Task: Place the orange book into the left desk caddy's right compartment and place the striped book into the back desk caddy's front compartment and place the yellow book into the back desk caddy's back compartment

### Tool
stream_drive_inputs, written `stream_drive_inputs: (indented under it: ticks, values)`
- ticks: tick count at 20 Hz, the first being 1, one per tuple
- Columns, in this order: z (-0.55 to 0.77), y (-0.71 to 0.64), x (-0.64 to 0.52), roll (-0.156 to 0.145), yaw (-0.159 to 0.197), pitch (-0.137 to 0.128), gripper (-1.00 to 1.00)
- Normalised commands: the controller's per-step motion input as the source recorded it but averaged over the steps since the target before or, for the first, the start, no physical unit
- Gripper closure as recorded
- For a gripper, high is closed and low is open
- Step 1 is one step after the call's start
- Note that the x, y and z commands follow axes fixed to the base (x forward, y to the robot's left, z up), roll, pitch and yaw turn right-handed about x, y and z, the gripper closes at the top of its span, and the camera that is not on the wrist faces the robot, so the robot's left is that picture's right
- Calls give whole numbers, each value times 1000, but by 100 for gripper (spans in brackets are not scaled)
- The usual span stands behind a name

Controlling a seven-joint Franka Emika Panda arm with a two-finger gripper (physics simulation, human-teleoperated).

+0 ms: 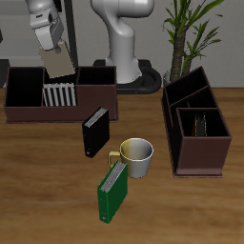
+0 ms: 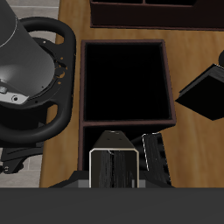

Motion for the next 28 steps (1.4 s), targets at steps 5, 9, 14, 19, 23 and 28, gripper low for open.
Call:
stream_drive_inputs:
  ticks: [5, 9, 14, 19, 23, 28]
  values:
    - [-132, -35, -19, -5, 7, 43, 100]
    - [-163, 153, 14, 27, -34, 70, 100]
    - [-152, 52, 68, 7, 27, 29, 100]
    - [-231, 8, 33, 5, -2, 56, 100]
    - [-272, -57, 25, -11, 12, 55, 100]
    - [-225, 30, 51, -8, -18, 64, 100]
